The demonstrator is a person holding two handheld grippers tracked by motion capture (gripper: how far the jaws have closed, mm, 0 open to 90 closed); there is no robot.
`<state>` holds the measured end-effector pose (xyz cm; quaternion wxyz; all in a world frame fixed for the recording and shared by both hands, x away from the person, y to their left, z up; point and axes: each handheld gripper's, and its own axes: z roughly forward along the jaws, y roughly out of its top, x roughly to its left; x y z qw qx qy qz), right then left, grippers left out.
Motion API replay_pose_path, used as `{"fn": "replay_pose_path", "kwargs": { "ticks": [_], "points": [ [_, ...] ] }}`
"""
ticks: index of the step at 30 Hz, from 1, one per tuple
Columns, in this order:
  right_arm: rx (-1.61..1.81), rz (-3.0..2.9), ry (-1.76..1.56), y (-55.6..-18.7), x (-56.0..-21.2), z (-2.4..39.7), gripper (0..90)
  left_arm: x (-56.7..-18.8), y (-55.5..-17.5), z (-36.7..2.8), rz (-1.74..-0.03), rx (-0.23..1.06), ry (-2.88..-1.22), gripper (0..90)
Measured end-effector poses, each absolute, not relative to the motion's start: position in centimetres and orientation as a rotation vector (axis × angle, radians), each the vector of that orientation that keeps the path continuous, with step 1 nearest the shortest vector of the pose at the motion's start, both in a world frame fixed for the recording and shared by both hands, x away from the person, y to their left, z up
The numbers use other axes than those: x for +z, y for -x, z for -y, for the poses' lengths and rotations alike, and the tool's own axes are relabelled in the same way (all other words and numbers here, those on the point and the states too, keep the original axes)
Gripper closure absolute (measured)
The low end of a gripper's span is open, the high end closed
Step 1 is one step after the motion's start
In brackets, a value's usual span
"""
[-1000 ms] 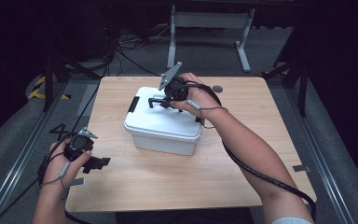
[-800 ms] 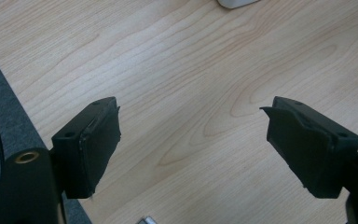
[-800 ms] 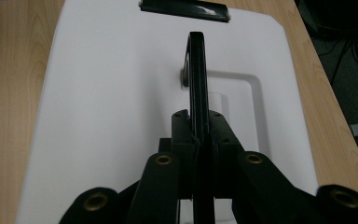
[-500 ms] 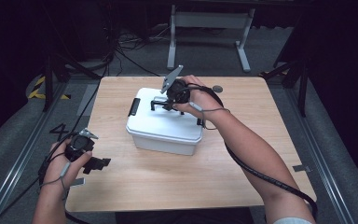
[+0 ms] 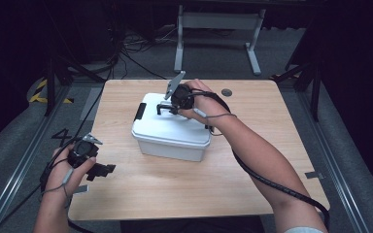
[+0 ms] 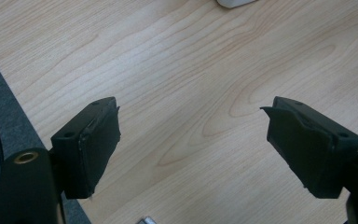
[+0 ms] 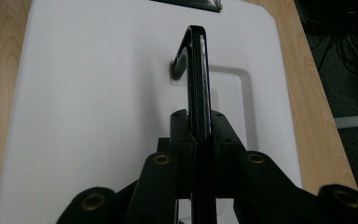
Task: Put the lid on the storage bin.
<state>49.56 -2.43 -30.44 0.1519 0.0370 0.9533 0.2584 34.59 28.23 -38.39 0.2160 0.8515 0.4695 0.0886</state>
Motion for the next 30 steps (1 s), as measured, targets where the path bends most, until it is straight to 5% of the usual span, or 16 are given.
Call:
{"fn": "replay_pose_path", "kwargs": {
  "ticks": [8, 15, 30],
  "points": [
    [0.711, -2.733, -0.094, -48.6, -30.5, 2.4, 83.8, -38.4, -34.6, -28.1, -1.306, 0.245, -2.361, 17.7],
    [0.931, -2.771, -0.202, -48.1, -29.3, 3.6, 57.8, -38.4, -34.6, -28.1, -1.308, 0.243, -2.358, 17.7],
    [1.113, -2.695, -0.361, -46.5, -25.8, 7.3, 51.9, -38.2, -34.7, -28.1, -1.302, 0.243, -2.352, 17.7]
  ]
}}
